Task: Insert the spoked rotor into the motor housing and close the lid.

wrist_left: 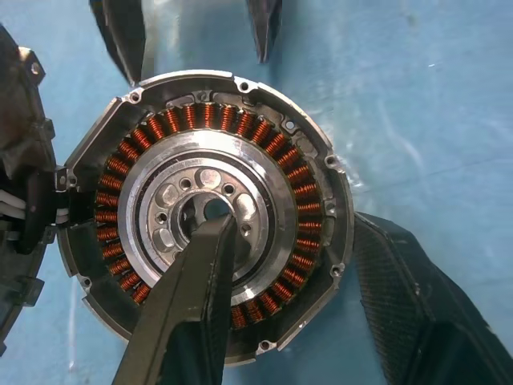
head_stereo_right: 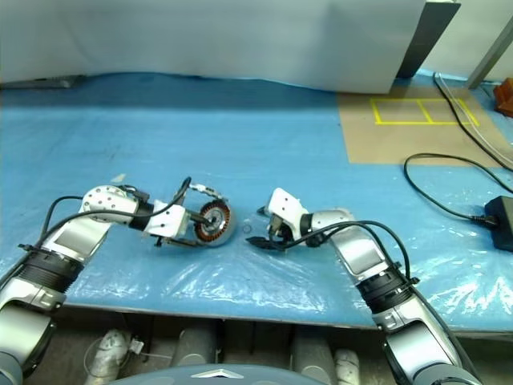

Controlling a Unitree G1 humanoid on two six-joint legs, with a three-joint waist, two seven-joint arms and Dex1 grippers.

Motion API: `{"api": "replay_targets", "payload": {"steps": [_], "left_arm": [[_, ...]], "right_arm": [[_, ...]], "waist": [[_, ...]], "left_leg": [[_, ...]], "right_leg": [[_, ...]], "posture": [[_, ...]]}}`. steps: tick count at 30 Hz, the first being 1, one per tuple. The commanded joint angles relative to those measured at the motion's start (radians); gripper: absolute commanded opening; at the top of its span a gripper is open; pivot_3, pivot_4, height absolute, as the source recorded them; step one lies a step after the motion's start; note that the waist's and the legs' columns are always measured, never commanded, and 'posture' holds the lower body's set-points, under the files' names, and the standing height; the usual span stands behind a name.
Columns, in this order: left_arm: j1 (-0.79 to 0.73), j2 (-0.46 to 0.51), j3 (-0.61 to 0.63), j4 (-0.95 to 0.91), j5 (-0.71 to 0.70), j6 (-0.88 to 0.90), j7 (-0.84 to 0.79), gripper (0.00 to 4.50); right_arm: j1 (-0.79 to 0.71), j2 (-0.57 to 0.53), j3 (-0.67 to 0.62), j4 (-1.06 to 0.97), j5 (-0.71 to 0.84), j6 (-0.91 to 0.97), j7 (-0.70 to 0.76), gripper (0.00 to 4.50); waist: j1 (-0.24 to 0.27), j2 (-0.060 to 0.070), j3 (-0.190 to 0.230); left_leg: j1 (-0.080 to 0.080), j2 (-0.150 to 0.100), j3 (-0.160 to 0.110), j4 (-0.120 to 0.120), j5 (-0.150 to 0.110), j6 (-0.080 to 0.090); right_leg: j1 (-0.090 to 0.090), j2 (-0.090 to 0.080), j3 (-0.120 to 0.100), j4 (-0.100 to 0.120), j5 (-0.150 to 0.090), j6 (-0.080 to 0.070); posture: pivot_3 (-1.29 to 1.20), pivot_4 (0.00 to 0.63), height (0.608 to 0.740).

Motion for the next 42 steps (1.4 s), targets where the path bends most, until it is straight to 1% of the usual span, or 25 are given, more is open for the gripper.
{"api": "replay_targets", "payload": {"steps": [1, 5, 10, 16, 24, 27, 28, 30, 31, 33, 36, 40, 42], "left_arm": [[-0.009, 0.014, -0.04, -0.001, 0.076, 0.021, 0.007, 2.07], [-0.039, -0.002, -0.048, 0.019, 0.149, 0.1, 0.074, 2.07], [-0.038, 0.018, -0.059, -0.011, 0.176, 0.179, 0.074, 2.07], [-0.048, 0.012, -0.072, -0.08, 0.16, 0.358, 0.035, 2.07], [-0.078, 0.011, -0.094, -0.13, 0.16, 0.559, 0.026, 2.07], [-0.091, 0.002, -0.095, -0.139, 0.151, 0.613, 0.037, 2.07], [-0.095, 0.005, -0.099, -0.135, 0.159, 0.598, 0.043, 2.07], [-0.098, 0.01, -0.104, -0.124, 0.17, 0.568, 0.054, 2.64], [-0.103, 0.005, -0.102, -0.113, 0.177, 0.567, 0.071, 2.83], [-0.119, -0.009, -0.096, -0.092, 0.19, 0.561, 0.112, 3.43], [-0.13, -0.013, -0.072, -0.114, 0.146, 0.592, 0.095, 3.43], [-0.125, -0.004, 0.011, -0.22, -0.011, 0.721, 0.024, 3.43], [-0.102, 0.026, 0.069, -0.312, -0.13, 0.797, -0.036, 3.43]], "right_arm": [[-0.025, 0.021, -0.014, 0.016, -0.01, -0.049, -0.001, 4.04], [-0.014, 0.026, -0.034, 0.016, -0.015, -0.049, -0.018, 4.04], [0.015, 0.017, -0.037, -0.006, -0.021, -0.045, -0.029, 4.04], [0.017, 0.026, -0.043, -0.005, -0.038, -0.039, -0.052, 4.04], [0.019, 0.039, -0.045, 0.002, -0.048, -0.039, -0.075, 4.04], [0.021, 0.043, -0.044, 0.01, -0.056, -0.044, -0.086, 4.04], [0.02, 0.046, -0.044, 0.013, -0.058, -0.046, -0.089, 4.04], [0.019, 0.049, -0.044, 0.017, -0.061, -0.047, -0.092, 4.04], [0.018, 0.05, -0.044, 0.019, -0.062, -0.048, -0.093, 4.04], [0.019, 0.05, -0.047, 0.021, -0.062, -0.05, -0.093, 4.04], [0.02, 0.049, -0.047, 0.025, -0.062, -0.052, -0.092, 4.04], [0.02, 0.05, -0.051, 0.02, -0.053, -0.052, -0.083, 4.04], [0.017, 0.05, -0.059, 0.014, -0.04, -0.055, -0.069, 4.04]], "waist": [[-0.001, 0.0, 0.0], [0.0, 0.0, 0.0], [-0.002, 0.0, 0.0], [-0.004, 0.0, 0.0], [-0.008, 0.0, 0.0], [-0.01, 0.0, 0.0], [-0.011, 0.0, 0.0], [-0.012, 0.0, 0.0], [-0.015, 0.0, 0.0], [-0.017, 0.0, 0.0], [-0.02, 0.0, 0.0], [-0.022, 0.0, 0.0], [-0.022, -0.001, 0.001]], "left_leg": [[0.0, 0.0, 0.0, 0.0, 0.0, 0.0], [0.003, 0.0, 0.0, 0.001, 0.0, 0.0], [0.005, 0.0, 0.0, 0.003, 0.0, 0.001], [0.007, 0.001, 0.001, 0.002, 0.0, 0.001], [0.007, 0.001, 0.002, 0.001, 0.0, 0.001], [0.007, 0.001, 0.002, 0.001, 0.0, 0.001], [0.007, 0.0, 0.002, 0.001, 0.0, 0.001], [0.007, 0.0, 0.002, 0.001, 0.0, 0.001], [0.007, 0.001, 0.002, 0.001, 0.0, 0.001], [0.006, 0.0, 0.001, 0.001, 0.0, 0.001], [0.006, 0.0, 0.001, 0.001, 0.0, 0.001], [0.003, 0.0, 0.001, 0.0, 0.0, 0.001], [0.0, 0.0, 0.001, 0.0, 0.0, 0.001]], "right_leg": [[0.0, 0.0, 0.0, 0.0, 0.0, 0.0], [0.002, 0.0, 0.001, 0.003, 0.0, 0.0], [0.004, 0.0, 0.002, 0.003, 0.0, -0.001], [0.004, 0.0, 0.003, 0.004, 0.0, -0.001], [0.004, 0.001, 0.003, 0.002, -0.001, -0.002], [0.004, 0.001, 0.003, 0.002, -0.001, -0.002], [0.004, 0.001, 0.003, 0.002, -0.001, -0.002], [0.004, 0.001, 0.003, 0.002, -0.001, -0.002], [0.004, 0.001, 0.003, 0.001, -0.001, -0.002], [0.004, 0.001, 0.003, 0.001, -0.001, -0.002], [0.004, 0.001, 0.003, 0.001, -0.001, -0.002], [0.002, 0.001, 0.003, -0.001, -0.001, -0.002], [-0.001, 0.001, 0.002, -0.001, -0.001, -0.002]], "posture": [[0.0, 0.15, 0.74], [0.0, 0.15, 0.74], [0.0, 0.15, 0.74], [0.0, 0.15, 0.74], [0.0, 0.15, 0.74], [0.0, 0.15, 0.74], [0.0, 0.15, 0.74], [0.0, 0.15, 0.74], [0.0, 0.15, 0.74], [0.0, 0.15, 0.74], [0.0, 0.15, 0.74], [0.0, 0.15, 0.74], [0.0, 0.15, 0.74]]}}
